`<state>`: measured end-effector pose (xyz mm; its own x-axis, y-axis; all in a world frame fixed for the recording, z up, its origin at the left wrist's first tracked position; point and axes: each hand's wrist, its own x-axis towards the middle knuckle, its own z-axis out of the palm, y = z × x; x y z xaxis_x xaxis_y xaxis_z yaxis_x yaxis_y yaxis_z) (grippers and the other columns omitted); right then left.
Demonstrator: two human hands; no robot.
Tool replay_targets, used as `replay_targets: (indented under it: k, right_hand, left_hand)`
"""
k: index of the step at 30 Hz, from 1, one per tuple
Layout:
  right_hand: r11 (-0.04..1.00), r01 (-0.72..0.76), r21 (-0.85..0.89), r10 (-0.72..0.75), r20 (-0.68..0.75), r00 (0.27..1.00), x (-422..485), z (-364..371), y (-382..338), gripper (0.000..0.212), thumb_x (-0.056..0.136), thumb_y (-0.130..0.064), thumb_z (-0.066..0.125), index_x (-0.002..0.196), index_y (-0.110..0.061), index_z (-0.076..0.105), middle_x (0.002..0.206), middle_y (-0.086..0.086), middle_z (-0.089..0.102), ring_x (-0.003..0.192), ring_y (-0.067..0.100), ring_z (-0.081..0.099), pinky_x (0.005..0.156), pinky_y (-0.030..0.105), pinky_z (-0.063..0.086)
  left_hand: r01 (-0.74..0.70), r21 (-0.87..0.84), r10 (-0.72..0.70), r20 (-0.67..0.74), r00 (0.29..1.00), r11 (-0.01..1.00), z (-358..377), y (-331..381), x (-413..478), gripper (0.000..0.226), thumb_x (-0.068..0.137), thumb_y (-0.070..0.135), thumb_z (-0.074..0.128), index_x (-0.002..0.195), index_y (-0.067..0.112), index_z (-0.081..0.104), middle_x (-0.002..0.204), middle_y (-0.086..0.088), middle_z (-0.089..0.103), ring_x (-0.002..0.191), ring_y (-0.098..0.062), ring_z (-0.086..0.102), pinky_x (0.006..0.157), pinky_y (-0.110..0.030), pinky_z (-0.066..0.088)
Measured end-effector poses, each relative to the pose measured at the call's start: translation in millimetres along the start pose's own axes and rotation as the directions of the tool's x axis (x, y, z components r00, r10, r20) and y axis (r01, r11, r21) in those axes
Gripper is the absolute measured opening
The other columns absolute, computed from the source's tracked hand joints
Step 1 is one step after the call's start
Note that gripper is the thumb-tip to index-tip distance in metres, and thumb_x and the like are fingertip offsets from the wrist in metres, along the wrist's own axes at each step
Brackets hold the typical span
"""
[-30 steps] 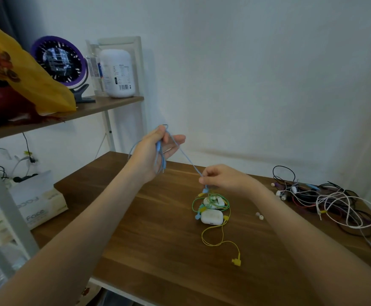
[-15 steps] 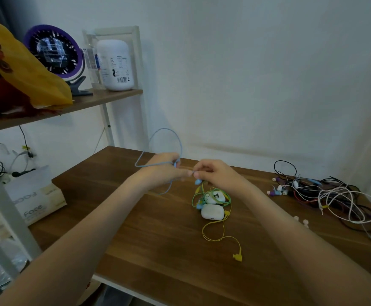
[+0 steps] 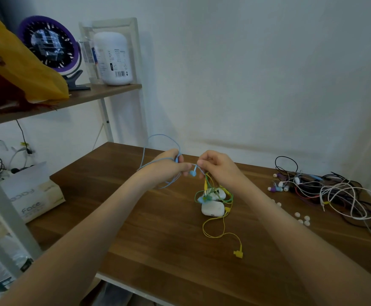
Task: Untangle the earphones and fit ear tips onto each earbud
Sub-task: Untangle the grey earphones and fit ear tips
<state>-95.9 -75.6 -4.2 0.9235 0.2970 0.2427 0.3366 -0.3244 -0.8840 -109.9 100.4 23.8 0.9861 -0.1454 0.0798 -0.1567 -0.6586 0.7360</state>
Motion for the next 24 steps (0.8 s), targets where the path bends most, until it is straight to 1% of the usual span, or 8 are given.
replay_targets:
  k: [2, 4, 9, 13, 15, 19, 22, 24]
  right_hand:
    - [1.000, -0.005, -0.026, 0.005, 0.021, 1.000, -1, -1, 0, 0.012, 0.097, -0.017, 0.051, 0.088, -0.014, 0.057, 0.065, 0.001, 0.065, 0.044, 0.015, 0.051, 0.043, 0.026, 0.037]
    - [0.996, -0.018, -0.090, 0.027, 0.096, 0.995, -1, -3, 1, 0.007, 0.096, -0.015, 0.053, 0.091, -0.014, 0.057, 0.072, 0.001, 0.065, 0.051, 0.013, 0.053, 0.045, 0.025, 0.041]
    - [0.984, -0.021, -0.175, 0.052, 0.171, 0.984, 1, -4, 9, 0.013, 0.095, -0.011, 0.055, 0.087, -0.017, 0.063, 0.085, 0.002, 0.066, 0.072, 0.010, 0.063, 0.072, 0.025, 0.052]
    - [0.992, -0.033, -0.119, 0.044, 0.088, 0.995, 2, -4, 13, 0.012, 0.096, -0.018, 0.053, 0.089, -0.016, 0.063, 0.076, 0.002, 0.068, 0.070, 0.013, 0.065, 0.072, 0.028, 0.055]
    - [0.982, -0.027, -0.185, 0.039, 0.057, 0.998, 3, -5, 14, 0.011, 0.095, -0.022, 0.055, 0.089, -0.019, 0.063, 0.079, 0.002, 0.068, 0.075, 0.015, 0.065, 0.075, 0.032, 0.052]
    - [0.934, -0.039, -0.356, 0.059, 0.045, 0.997, 4, -5, 17, 0.009, 0.094, -0.030, 0.056, 0.089, -0.025, 0.062, 0.088, -0.002, 0.065, 0.083, 0.012, 0.060, 0.070, 0.025, 0.047]
    - [0.960, -0.076, -0.268, 0.090, 0.039, 0.995, 2, -4, 14, 0.013, 0.095, -0.028, 0.054, 0.086, -0.022, 0.061, 0.077, -0.002, 0.069, 0.072, 0.010, 0.066, 0.066, 0.024, 0.050]
    - [0.974, -0.076, -0.212, 0.085, 0.037, 0.996, 0, -4, 10, 0.013, 0.095, -0.026, 0.055, 0.086, -0.018, 0.060, 0.072, -0.002, 0.070, 0.067, 0.008, 0.066, 0.064, 0.024, 0.048]
  left_hand:
    - [0.008, -0.049, -0.009, -0.019, 1.000, 0.999, 0, -1, 1, 0.023, 0.091, 0.028, 0.062, 0.079, 0.017, 0.045, 0.067, 0.009, 0.066, 0.048, -0.005, 0.041, 0.043, -0.014, 0.033]
    - [0.020, -0.108, -0.025, -0.043, 0.999, 0.994, -2, -4, 2, 0.025, 0.092, 0.026, 0.061, 0.078, 0.017, 0.041, 0.068, 0.007, 0.068, 0.046, -0.003, 0.042, 0.051, -0.020, 0.036]
    - [0.033, -0.116, -0.044, -0.093, 0.995, 0.993, -2, -5, 3, 0.026, 0.092, 0.022, 0.059, 0.076, 0.017, 0.039, 0.073, 0.004, 0.071, 0.055, -0.010, 0.044, 0.056, -0.024, 0.036]
    - [0.081, -0.022, -0.083, -0.074, 0.994, 0.996, -2, -7, 4, 0.023, 0.087, 0.023, 0.064, 0.076, 0.018, 0.044, 0.087, -0.007, 0.072, 0.059, -0.013, 0.043, 0.055, -0.025, 0.036]
    - [0.084, -0.010, -0.084, -0.074, 0.994, 0.996, -2, -7, 3, 0.022, 0.085, 0.022, 0.065, 0.075, 0.018, 0.046, 0.085, -0.008, 0.068, 0.059, -0.013, 0.042, 0.055, -0.025, 0.035]
    - [0.058, -0.121, -0.073, -0.124, 0.990, 0.991, -1, -5, 4, 0.020, 0.084, 0.018, 0.063, 0.076, 0.017, 0.045, 0.076, 0.000, 0.066, 0.068, -0.019, 0.049, 0.060, -0.027, 0.039]
    - [0.058, -0.153, -0.081, -0.153, 0.985, 0.987, 1, -6, 7, 0.021, 0.084, 0.018, 0.060, 0.072, 0.018, 0.043, 0.083, -0.014, 0.061, 0.079, -0.025, 0.053, 0.066, -0.031, 0.038]
    - [0.081, -0.143, -0.097, -0.109, 0.989, 0.986, 5, -6, 6, 0.026, 0.088, 0.027, 0.061, 0.075, 0.018, 0.040, 0.078, -0.007, 0.049, 0.075, -0.020, 0.047, 0.064, -0.030, 0.034]
